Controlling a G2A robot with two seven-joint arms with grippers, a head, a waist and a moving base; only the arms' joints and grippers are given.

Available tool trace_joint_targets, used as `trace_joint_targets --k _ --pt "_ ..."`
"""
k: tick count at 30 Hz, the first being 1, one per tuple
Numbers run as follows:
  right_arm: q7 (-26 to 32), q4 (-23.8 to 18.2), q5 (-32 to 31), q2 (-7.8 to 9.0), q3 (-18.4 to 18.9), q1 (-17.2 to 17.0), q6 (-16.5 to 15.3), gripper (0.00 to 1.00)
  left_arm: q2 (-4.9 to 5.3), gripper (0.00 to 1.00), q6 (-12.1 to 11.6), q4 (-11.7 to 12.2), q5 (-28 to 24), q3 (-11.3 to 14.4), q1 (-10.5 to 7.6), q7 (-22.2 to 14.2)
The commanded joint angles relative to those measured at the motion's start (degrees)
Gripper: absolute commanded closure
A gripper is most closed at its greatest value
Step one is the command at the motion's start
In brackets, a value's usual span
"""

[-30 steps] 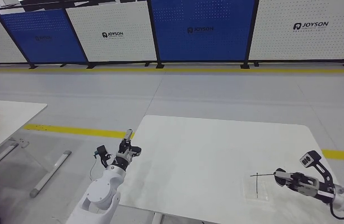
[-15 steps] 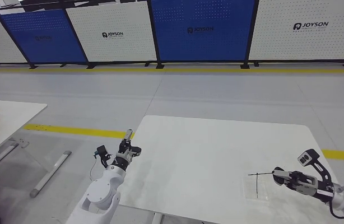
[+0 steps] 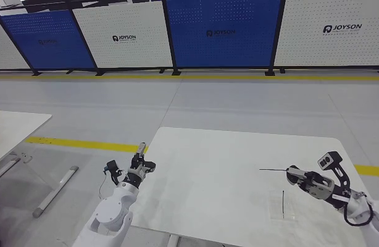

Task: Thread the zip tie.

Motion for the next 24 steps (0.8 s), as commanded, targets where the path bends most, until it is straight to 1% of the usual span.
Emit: trace_joint_targets --k 1,3,4,5,7,8,10,11,13,15,17,19,20,21,24 --pt "0.0 0.0 0.0 0.00 0.0 0.0 0.0 1.00 -0.03 0.00 -0.3 -0.1 0.2 -0.2 -0.28 0.4" --pt "0.0 0.0 0.0 0.00 0.0 0.0 0.0 1.00 -0.07 0.00 -2.0 -1.2 1.5 -0.4 -0.09 0.6" --pt "0.0 0.0 0.0 0.00 0.0 0.0 0.0 1.00 -0.12 0.00 -2.8 -2.4 1.8 -0.3 0.38 0.1" --pt "0.0 0.0 0.0 0.00 0.0 0.0 0.0 1.00 -0.15 0.00 -3.1 -3.6 1.9 -0.1 0.76 -0.2" --pt "0.0 0.0 0.0 0.00 0.0 0.0 0.0 1.00 -0.15 0.00 -2.7 -5.7 2.8 0.3 1.26 -1.5" --pt "0.0 0.0 0.0 0.00 0.0 0.0 0.0 1.00 -0.15 0.00 -2.0 -7.2 3.6 1.0 1.44 -2.5" --pt "0.0 0.0 0.0 0.00 0.0 0.0 0.0 1.00 -0.21 0.00 -1.5 -9.2 5.5 2.5 1.61 -3.2" --pt "0.0 0.0 0.0 0.00 0.0 0.0 0.0 1.00 -0.27 0.00 -1.6 -10.3 7.3 3.9 1.56 -3.5" --pt "0.0 0.0 0.0 0.00 0.0 0.0 0.0 1.00 -0.36 0.00 -1.2 -11.1 11.0 6.6 1.32 -4.1" --pt "0.0 0.0 0.0 0.00 0.0 0.0 0.0 1.00 -0.57 0.00 -0.5 -11.4 13.1 9.8 0.48 -4.6" --pt "0.0 0.0 0.0 0.00 0.0 0.0 0.0 1.00 -0.78 0.00 0.1 -11.0 14.5 12.3 -0.71 -4.7" --pt "0.0 0.0 0.0 0.00 0.0 0.0 0.0 1.00 -1.04 0.00 1.2 -9.4 15.4 14.9 -2.46 -5.1" --pt "0.0 0.0 0.0 0.00 0.0 0.0 0.0 1.00 -1.13 0.00 2.5 -8.5 15.0 15.6 -3.47 -5.7" --pt "0.0 0.0 0.0 0.00 0.0 0.0 0.0 1.00 -1.18 0.00 3.4 -7.9 14.7 15.7 -4.16 -5.9" --pt "0.0 0.0 0.0 0.00 0.0 0.0 0.0 1.00 -1.18 0.00 3.4 -7.9 14.7 15.7 -4.16 -5.9"
